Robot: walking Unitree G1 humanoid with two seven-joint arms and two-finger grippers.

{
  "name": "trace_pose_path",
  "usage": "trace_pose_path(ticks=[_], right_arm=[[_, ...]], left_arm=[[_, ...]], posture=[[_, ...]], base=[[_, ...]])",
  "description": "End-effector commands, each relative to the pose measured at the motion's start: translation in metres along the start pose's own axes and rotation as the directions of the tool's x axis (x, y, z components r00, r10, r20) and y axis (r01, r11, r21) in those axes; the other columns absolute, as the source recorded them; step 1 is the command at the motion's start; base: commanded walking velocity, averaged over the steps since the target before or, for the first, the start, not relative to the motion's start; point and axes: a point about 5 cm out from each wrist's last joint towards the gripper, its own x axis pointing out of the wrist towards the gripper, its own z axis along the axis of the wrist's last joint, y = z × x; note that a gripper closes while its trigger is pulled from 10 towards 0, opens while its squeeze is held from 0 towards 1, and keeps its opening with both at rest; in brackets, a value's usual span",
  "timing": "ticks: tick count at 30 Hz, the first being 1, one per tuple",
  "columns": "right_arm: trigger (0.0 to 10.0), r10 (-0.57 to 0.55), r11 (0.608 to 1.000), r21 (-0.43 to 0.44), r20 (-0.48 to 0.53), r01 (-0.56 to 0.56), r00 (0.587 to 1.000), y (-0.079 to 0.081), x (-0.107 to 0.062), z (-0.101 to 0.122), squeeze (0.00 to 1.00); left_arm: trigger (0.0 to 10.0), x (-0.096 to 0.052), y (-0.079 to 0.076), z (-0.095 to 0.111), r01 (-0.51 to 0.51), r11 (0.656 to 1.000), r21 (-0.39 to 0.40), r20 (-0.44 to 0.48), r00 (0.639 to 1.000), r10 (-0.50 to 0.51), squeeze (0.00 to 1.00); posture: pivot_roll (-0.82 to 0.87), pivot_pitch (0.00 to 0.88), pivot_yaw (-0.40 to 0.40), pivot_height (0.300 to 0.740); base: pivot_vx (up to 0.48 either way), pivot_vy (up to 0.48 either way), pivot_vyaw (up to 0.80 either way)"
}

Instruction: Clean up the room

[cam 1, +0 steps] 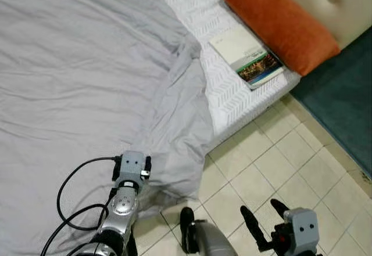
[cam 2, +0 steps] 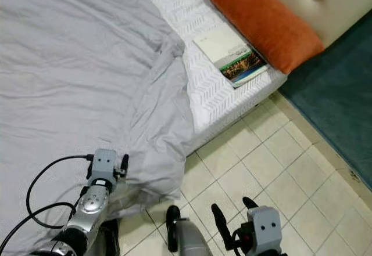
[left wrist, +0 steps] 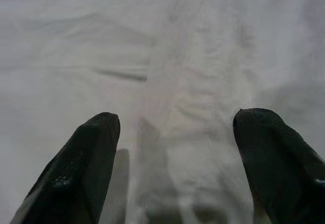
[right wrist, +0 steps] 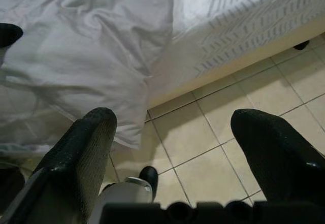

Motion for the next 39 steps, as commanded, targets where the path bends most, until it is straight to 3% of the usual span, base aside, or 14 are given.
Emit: trace_pose_path(ticks=[1,2,3,5,6,8,11,17,21,24,27,28,29,39], right_arm=[[10.0,-0.028,1.0,0.002,-0.063,0.029,0.998,-0.004,-0.012,-0.01,0.0],[10.0,-0.029,1.0,0.005,-0.071,0.029,0.997,-0.005,-0.013,-0.011,0.0],[10.0,-0.029,1.0,0.005,-0.071,0.029,0.997,-0.005,-0.013,-0.011,0.0],[10.0,-0.028,1.0,0.007,-0.082,0.028,0.996,-0.004,-0.013,-0.014,0.0],[10.0,-0.028,1.0,0.007,-0.082,0.028,0.996,-0.004,-0.013,-0.014,0.0],[10.0,-0.023,1.0,0.009,-0.087,0.024,0.996,-0.004,-0.011,-0.014,0.0],[10.0,-0.017,1.0,0.009,-0.089,0.018,0.996,-0.003,-0.01,-0.013,0.0],[10.0,-0.015,1.0,-0.002,-0.096,0.015,0.995,-0.007,-0.013,-0.013,0.0],[10.0,-0.017,1.0,-0.003,-0.108,0.017,0.994,-0.007,-0.015,-0.015,0.0],[10.0,-0.015,1.0,-0.003,-0.114,0.015,0.993,-0.007,-0.015,-0.016,0.0],[10.0,-0.006,1.0,-0.006,-0.12,0.005,0.993,-0.005,-0.014,-0.016,0.0],[10.0,-0.006,1.0,-0.006,-0.12,0.005,0.993,-0.005,-0.014,-0.016,0.0],[10.0,-0.007,1.0,-0.008,-0.115,0.006,0.993,-0.006,-0.013,-0.015,0.0],[10.0,-0.027,1.0,-0.005,-0.109,0.027,0.994,-0.005,-0.015,-0.015,0.0]], left_arm=[[10.0,-0.01,0.008,-0.016,-0.081,0.995,-0.061,-0.047,0.996,0.078,0.0],[10.0,-0.01,0.007,-0.014,-0.096,0.986,-0.139,-0.045,0.995,0.09,0.0],[10.0,-0.01,0.007,-0.014,-0.096,0.986,-0.139,-0.045,0.995,0.09,0.0],[10.0,-0.009,-0.002,-0.014,-0.069,0.956,-0.284,-0.068,0.996,0.052,0.0],[10.0,-0.009,-0.002,-0.014,-0.069,0.956,-0.284,-0.068,0.996,0.052,0.0],[10.0,-0.01,-0.013,-0.019,-0.059,0.871,-0.488,-0.123,0.992,-0.002,0.0],[10.0,-0.013,-0.022,-0.025,-0.07,0.764,-0.642,-0.168,0.984,-0.052,0.0],[10.0,-0.011,-0.021,-0.013,-0.04,0.788,-0.615,-0.079,0.997,-0.011,0.0],[10.0,-0.014,-0.024,-0.022,-0.033,0.778,-0.628,-0.124,0.991,-0.058,0.0],[10.0,-0.017,-0.029,-0.029,-0.035,0.76,-0.649,-0.174,0.979,-0.103,0.0],[10.0,-0.019,-0.04,-0.035,-0.028,0.701,-0.713,-0.218,0.958,-0.184,0.0],[10.0,-0.019,-0.04,-0.035,-0.028,0.701,-0.713,-0.218,0.958,-0.184,0.0],[0.0,-0.016,-0.042,-0.031,-0.019,0.678,-0.735,-0.21,0.957,-0.201,0.0],[0.0,-0.008,-0.032,-0.024,0.022,0.728,-0.685,-0.184,0.962,-0.201,0.0]], posture=[[-0.3,0.549,-0.188,0.74],[-0.29,0.547,-0.187,0.74],[-0.29,0.547,-0.187,0.74],[-0.29,0.542,-0.187,0.74],[-0.29,0.542,-0.187,0.74],[-0.29,0.538,-0.193,0.74],[-0.29,0.537,-0.197,0.74],[-0.29,0.527,-0.201,0.74],[-0.3,0.526,-0.21,0.74],[-0.3,0.527,-0.214,0.74],[-0.31,0.526,-0.216,0.74],[-0.31,0.526,-0.216,0.74],[-0.32,0.52,-0.218,0.74],[-0.32,0.514,-0.2,0.74]], base=[[0.0,0.0,0.0],[0.0,0.0,0.0],[0.0,0.0,0.0],[0.0,0.0,0.0],[0.0,0.0,0.0],[0.0,0.0,0.0],[0.0,0.0,0.0],[0.0,0.0,0.0],[0.0,0.0,0.0],[0.0,0.0,0.0],[0.0,0.0,0.0],[0.0,0.0,0.0],[0.0,0.0,0.0],[0.0,0.0,0.0]])
